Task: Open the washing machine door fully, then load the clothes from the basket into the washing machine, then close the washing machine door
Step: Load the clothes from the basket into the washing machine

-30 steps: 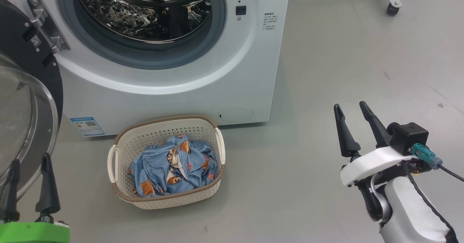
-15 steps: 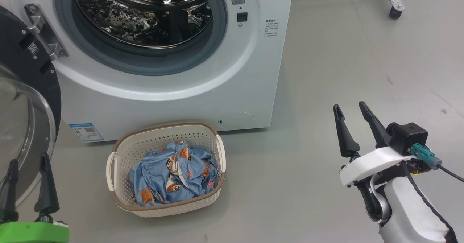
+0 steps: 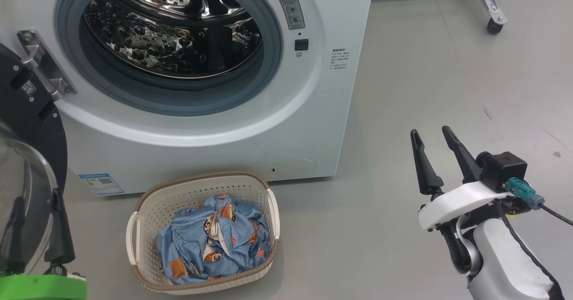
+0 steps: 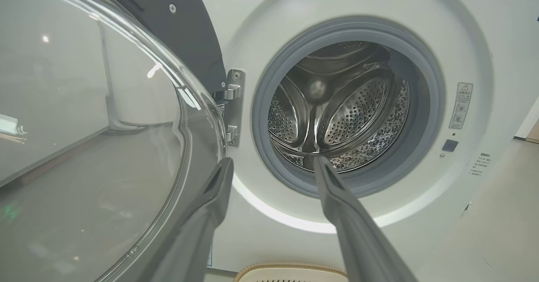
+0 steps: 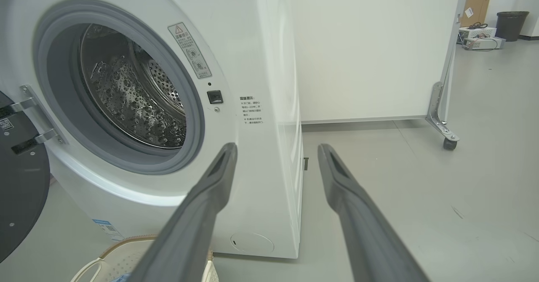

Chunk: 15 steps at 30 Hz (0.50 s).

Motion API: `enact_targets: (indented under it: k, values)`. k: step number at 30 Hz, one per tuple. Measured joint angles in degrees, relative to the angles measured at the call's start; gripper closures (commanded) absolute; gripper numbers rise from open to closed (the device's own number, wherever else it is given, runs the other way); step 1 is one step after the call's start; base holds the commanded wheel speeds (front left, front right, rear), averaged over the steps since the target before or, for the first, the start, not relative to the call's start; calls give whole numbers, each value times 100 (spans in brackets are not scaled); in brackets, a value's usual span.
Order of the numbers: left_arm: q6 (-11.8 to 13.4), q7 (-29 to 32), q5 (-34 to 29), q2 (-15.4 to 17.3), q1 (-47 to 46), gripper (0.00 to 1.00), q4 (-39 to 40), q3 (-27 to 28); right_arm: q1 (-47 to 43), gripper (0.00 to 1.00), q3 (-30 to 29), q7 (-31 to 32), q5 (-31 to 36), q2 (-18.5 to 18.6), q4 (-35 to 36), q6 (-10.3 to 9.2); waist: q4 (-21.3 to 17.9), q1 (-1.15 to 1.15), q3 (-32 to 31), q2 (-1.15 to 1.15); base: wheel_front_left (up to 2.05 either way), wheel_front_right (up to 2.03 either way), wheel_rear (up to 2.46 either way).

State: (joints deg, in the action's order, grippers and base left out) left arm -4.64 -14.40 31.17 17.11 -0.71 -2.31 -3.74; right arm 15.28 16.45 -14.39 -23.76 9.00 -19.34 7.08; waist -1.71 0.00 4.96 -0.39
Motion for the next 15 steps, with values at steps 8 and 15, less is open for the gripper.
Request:
enact_targets:
  k: [8, 15]
  values:
    - [-24, 0, 0, -20, -1, 0, -9, 9, 0, 0, 11, 0, 0, -5, -9, 0, 10, 0, 15, 0, 76, -76, 0]
    - [-31, 0, 0, -27, -1, 0, -34, 10, 1, 0, 36, 0, 0, -10, -25, 0, 22, 0, 21, 0, 47, -47, 0]
